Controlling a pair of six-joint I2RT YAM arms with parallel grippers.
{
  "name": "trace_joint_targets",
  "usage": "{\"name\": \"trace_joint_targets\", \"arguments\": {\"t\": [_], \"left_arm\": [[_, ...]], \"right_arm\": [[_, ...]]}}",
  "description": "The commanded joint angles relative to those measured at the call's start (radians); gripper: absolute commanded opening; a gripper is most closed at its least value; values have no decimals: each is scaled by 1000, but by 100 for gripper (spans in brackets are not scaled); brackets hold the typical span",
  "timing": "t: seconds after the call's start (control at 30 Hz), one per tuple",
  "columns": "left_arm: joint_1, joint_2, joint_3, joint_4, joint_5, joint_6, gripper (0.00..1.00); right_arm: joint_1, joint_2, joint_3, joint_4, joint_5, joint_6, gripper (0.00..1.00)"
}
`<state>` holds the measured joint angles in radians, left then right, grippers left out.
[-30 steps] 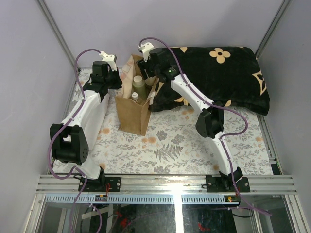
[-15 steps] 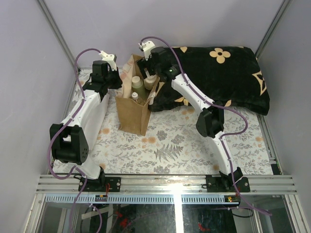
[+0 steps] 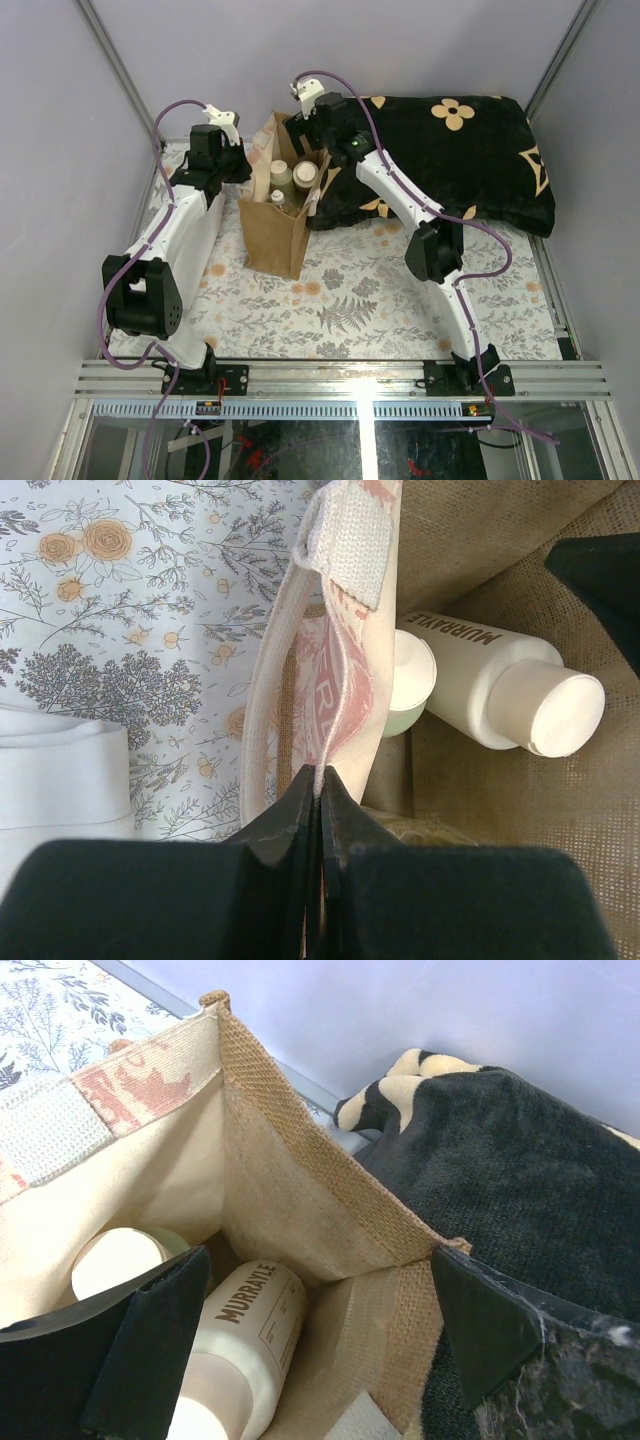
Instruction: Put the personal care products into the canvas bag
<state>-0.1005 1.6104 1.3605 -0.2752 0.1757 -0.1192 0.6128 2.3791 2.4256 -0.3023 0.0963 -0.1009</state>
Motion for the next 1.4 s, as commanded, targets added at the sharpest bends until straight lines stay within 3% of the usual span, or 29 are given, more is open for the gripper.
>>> {"name": "trace_joint_targets", "arguments": {"t": [0.0, 0.17, 0.23, 0.33, 0.43, 0.5, 0.53, 1.07, 1.23, 1.37], "left_arm": [[-7, -11, 23, 62, 8, -15, 0], [-8, -11, 72, 54, 6, -31, 3], [-7, -9, 94, 44, -2, -29, 10], [-6, -16, 124, 20, -18, -20, 28], [-7, -33, 129, 14, -47, -7, 52], [-6, -44, 131, 4, -59, 0, 97], [-8, -46, 135, -4, -61, 2, 100], [-7, -198, 112, -120, -232, -11, 100], [-7, -321, 97, -120, -270, 11, 100], [-7, -371, 92, -105, -255, 30, 100]], "right_arm": [[-15, -122, 17, 4, 84, -16, 99], [-16, -232, 2, -57, 116, -32, 99], [-15, -283, -16, -88, 138, -27, 99], [-16, -366, -74, -123, 196, -32, 99], [-16, -447, -164, -137, 254, -41, 99], [-17, -487, -243, -140, 288, -40, 99], [-17, -503, -270, -146, 304, -36, 99], [-137, -761, -554, -398, 425, 273, 99], [-208, -903, -840, -385, 403, 367, 99], [-219, -1061, -1133, -178, 291, 341, 99]]}}
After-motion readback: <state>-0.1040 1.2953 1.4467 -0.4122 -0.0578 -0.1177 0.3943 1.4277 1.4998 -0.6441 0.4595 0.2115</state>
